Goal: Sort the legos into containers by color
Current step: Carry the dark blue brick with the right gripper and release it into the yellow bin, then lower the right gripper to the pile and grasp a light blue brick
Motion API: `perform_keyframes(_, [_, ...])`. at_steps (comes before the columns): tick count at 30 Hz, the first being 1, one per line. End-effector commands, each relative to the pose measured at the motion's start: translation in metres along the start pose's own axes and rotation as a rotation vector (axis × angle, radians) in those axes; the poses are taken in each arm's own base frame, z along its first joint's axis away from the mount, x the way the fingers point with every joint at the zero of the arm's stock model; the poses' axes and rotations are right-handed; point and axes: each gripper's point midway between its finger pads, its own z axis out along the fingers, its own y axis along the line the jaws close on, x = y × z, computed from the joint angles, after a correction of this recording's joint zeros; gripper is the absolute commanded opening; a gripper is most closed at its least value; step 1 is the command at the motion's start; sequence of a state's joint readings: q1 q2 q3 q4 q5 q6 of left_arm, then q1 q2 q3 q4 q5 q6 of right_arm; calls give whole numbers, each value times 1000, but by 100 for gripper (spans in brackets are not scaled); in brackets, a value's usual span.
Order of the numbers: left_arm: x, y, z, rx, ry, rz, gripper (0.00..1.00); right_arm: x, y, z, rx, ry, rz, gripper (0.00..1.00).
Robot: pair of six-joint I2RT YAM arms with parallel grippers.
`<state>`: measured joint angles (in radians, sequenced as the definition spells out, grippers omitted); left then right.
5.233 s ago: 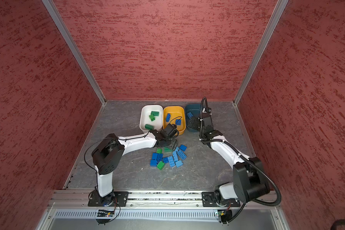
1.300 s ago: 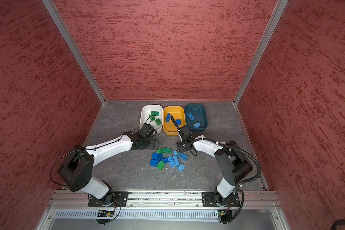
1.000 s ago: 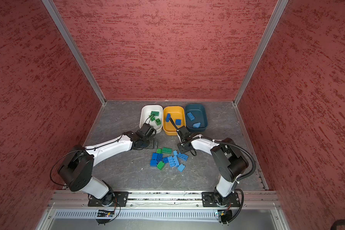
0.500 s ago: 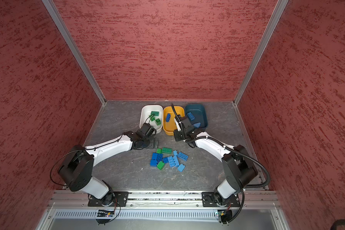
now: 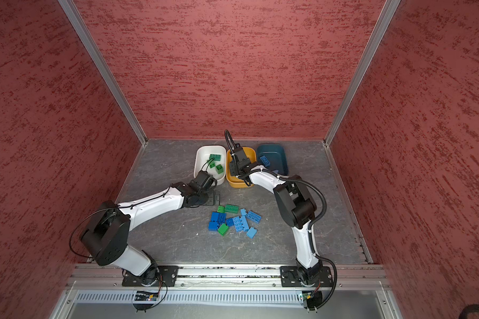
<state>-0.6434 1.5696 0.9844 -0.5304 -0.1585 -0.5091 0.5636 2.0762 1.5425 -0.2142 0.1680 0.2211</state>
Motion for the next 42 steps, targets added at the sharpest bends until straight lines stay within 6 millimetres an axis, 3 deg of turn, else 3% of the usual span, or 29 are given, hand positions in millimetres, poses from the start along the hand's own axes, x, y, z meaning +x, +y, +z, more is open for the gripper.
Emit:
perform_keyframes(1, [1, 0, -5, 16, -12, 1, 100, -17, -9, -8, 50, -29, -16, 56])
perform_keyframes(7, [3, -5, -3, 32, -5, 26, 100, -17, -3, -36, -14, -61, -23, 65])
perform_keyframes(12, [-1, -11, 0, 39, -4, 15, 100, 14, 0, -69, -68, -20, 13, 71])
perform_keyframes(17, [-6, -17, 1, 49, -13, 8, 100, 77, -5, -112, -153, 95, 69, 75])
perform_keyframes(22, [-7, -16, 3, 43, -17, 12, 100, 144, -13, -158, -231, 283, -57, 78])
perform_keyframes(26, [-10, -17, 6, 34, -18, 18, 100, 174, -17, -179, -245, 456, -116, 78])
perform_keyframes(30, [-13, -17, 6, 28, -24, 11, 100, 176, -18, -187, -249, 529, -223, 78])
perform_keyframes(35, [-11, -7, 4, -9, -35, -22, 100, 210, -32, -182, -248, 704, -427, 77])
perform_keyframes(42, [-11, 14, -8, -53, -93, -120, 100, 221, -23, -164, -338, 663, -590, 76])
